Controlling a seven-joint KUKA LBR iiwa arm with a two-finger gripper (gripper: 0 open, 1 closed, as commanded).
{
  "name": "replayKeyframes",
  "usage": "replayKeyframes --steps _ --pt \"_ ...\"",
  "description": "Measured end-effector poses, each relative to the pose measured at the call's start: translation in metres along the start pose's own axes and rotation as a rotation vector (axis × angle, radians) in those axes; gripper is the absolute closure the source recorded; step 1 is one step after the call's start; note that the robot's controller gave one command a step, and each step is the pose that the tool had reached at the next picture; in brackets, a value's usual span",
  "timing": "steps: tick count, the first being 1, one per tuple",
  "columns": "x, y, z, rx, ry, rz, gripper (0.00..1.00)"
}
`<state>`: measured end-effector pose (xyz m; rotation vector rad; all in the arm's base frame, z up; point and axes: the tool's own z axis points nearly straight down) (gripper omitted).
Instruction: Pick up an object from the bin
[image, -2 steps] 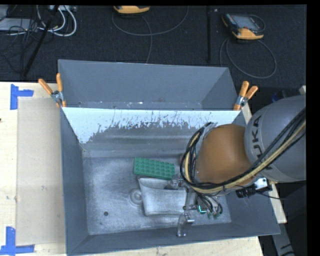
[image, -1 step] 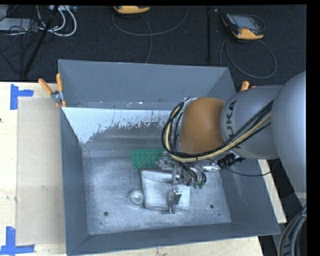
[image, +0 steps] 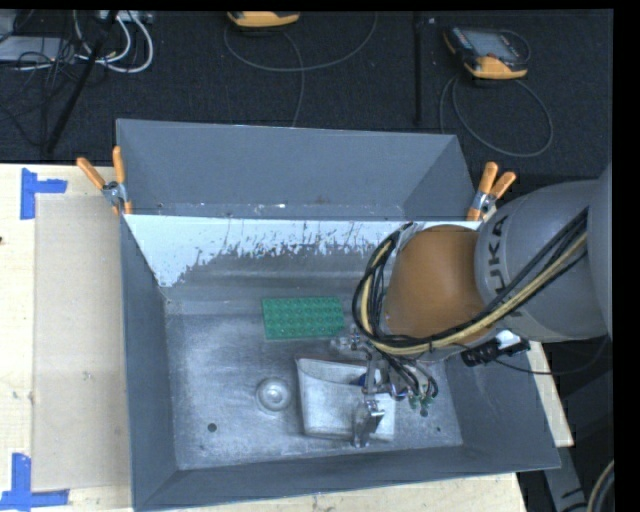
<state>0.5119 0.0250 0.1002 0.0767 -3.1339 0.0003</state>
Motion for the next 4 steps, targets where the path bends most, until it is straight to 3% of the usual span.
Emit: replayKeyframes --steps 1,2,3,4 --pt "0.033 0.003 -0.002 0.000 -0.027 -0.243 0.00" --pt "0.024 0.020 0.018 0.017 -0.061 -0.737 0.00" --pt "0.020 0.037 0.018 0.037 -0.078 -1.375 0.00" --pt "0.024 0.036 0.021 0.030 -0.062 -1.375 1.00"
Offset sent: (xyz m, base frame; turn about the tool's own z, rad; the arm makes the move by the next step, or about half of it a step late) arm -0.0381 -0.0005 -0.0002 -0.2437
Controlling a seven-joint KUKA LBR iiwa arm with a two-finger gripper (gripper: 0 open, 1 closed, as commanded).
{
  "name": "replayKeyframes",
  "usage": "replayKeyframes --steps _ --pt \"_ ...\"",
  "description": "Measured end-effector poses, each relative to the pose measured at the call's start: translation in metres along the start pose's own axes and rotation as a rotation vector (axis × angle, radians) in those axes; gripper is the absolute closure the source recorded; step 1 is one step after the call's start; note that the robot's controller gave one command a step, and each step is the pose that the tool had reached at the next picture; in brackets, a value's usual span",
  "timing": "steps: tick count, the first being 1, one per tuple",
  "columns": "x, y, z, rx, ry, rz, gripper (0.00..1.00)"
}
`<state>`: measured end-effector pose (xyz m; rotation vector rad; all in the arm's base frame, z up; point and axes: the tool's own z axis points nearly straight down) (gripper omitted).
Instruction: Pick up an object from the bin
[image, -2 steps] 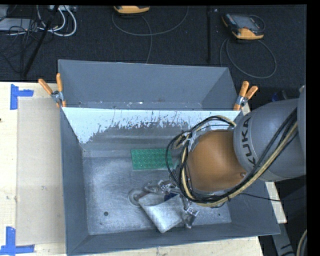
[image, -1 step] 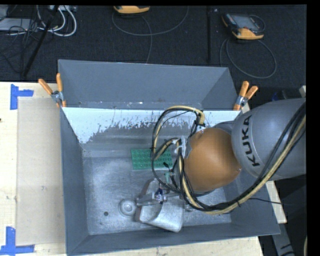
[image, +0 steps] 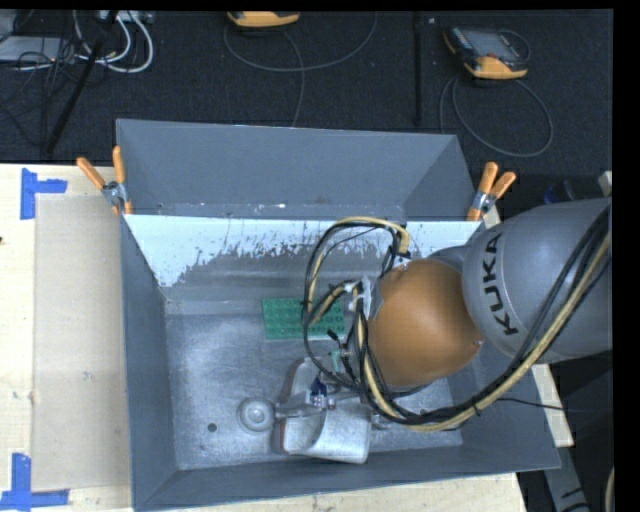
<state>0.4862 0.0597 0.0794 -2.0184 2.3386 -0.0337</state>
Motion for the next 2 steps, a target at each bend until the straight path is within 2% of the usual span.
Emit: replayKeyframes --steps 1,2 --pt "-0.002 -0.003 -0.015 -0.043 0.022 0.005 1.00" --pt "-0.005 -0.009 -0.107 -0.046 0.023 0.008 1.00"
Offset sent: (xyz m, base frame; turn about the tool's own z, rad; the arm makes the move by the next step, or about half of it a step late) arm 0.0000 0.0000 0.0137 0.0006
